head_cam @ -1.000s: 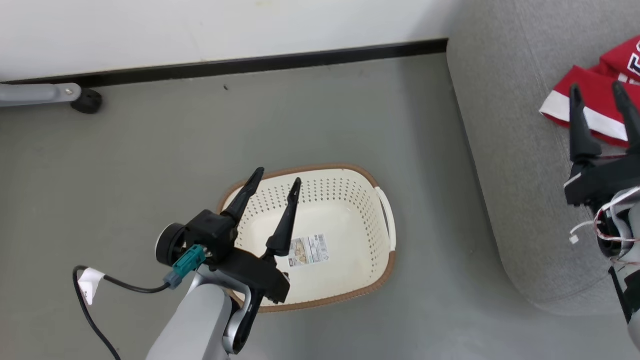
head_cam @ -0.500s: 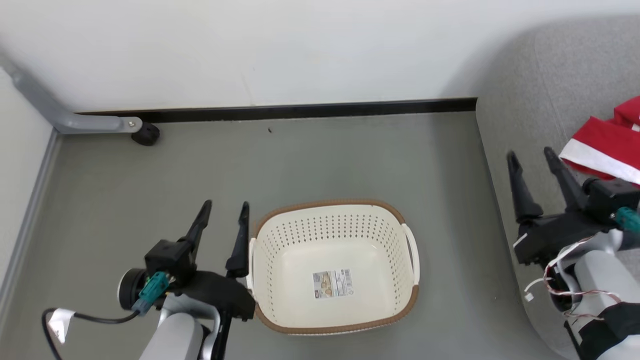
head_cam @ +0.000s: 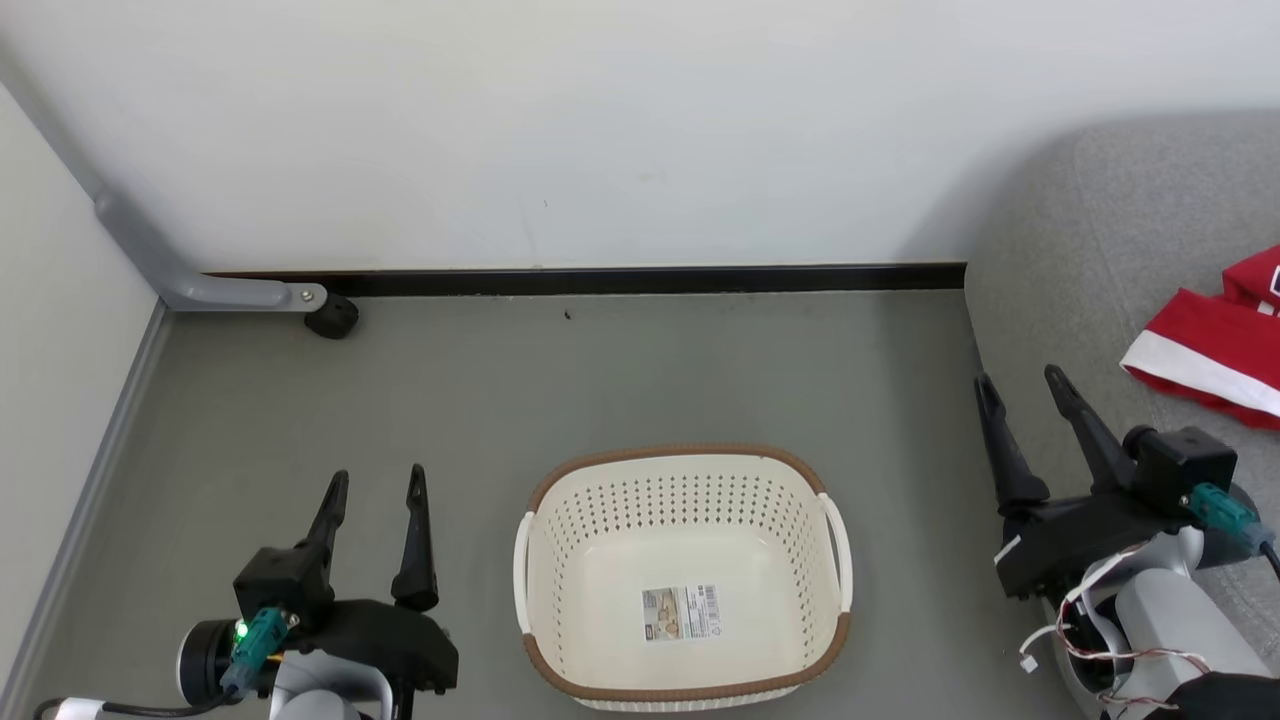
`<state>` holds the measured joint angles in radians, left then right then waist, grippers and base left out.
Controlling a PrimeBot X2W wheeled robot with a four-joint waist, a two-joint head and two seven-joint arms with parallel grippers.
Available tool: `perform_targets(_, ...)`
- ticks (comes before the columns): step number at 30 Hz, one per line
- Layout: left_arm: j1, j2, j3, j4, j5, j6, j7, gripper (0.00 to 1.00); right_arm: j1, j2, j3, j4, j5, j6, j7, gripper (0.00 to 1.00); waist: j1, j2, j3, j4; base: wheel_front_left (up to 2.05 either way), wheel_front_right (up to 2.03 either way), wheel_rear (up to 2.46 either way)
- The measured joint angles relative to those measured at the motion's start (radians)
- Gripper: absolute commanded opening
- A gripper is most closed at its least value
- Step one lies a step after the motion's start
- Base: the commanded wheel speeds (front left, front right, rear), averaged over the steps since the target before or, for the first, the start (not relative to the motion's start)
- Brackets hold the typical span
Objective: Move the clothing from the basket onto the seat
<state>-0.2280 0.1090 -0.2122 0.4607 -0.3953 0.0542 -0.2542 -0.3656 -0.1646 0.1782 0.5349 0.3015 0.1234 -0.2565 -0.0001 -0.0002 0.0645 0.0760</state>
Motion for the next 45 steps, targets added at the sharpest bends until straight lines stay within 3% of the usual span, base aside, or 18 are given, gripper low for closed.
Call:
perform_targets(18,0.137,0.023,0.094,-0.053,0.064,0.035,0.000,1.00,0.105,0.031,-0.011,-0.052,-0.031,-0.025,0.000,1.00,0.0000,0.0001,-0.060,-0.010,0.00,0.00,0.00)
perform_targets(45,0.177,-0.003,0.134,-0.109,0.116,0.032,0.000,1.00,0.145,0.032,-0.025,-0.073,-0.063,-0.044,0.000,1.00,0.0001,0.0002,-0.070,-0.016,0.00,0.00,0.00)
